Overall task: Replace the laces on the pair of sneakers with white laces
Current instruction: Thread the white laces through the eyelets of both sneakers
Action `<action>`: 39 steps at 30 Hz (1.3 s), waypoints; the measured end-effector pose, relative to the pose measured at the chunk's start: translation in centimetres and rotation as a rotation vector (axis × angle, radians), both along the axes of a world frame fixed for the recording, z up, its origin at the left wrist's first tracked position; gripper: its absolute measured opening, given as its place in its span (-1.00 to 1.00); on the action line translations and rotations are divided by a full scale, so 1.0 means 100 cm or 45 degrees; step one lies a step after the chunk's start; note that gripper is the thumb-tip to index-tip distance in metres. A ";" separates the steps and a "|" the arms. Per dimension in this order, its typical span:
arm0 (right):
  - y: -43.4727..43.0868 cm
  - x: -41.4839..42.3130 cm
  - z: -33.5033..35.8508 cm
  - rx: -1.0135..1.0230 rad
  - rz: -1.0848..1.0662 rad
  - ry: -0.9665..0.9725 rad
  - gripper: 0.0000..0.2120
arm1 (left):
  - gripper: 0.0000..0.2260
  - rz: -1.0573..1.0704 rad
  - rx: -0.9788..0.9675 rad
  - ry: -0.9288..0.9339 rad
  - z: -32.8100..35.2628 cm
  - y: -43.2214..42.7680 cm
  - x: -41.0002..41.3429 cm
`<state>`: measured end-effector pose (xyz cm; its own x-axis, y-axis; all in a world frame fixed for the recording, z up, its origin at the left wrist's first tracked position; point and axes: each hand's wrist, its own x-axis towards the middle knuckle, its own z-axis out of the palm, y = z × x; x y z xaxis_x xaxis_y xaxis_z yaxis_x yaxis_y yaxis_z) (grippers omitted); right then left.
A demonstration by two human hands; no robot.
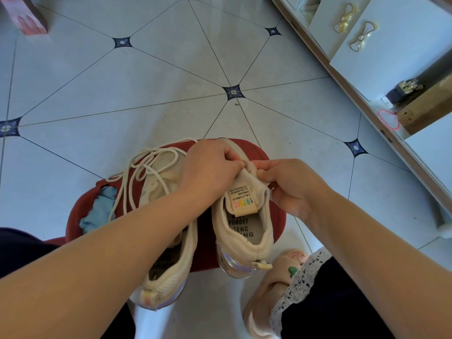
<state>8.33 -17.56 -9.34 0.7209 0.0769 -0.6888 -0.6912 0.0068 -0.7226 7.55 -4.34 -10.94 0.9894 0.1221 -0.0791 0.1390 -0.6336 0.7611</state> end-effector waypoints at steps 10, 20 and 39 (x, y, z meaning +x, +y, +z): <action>-0.004 -0.003 0.001 0.181 -0.084 0.097 -0.72 | -0.86 -0.046 0.246 -0.048 0.000 -0.008 -0.005; -0.005 -0.005 0.004 0.153 -0.036 0.056 -0.70 | -0.86 -0.132 0.406 -0.101 0.003 -0.007 -0.007; -0.010 0.001 -0.014 0.159 0.074 0.002 -0.87 | -0.91 0.025 -0.103 0.040 0.000 -0.009 -0.008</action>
<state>8.41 -18.60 -10.74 0.7118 0.2036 -0.6723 -0.6941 0.0570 -0.7176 6.76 -5.25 -10.93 0.9837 0.1332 -0.1206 0.1754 -0.5673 0.8046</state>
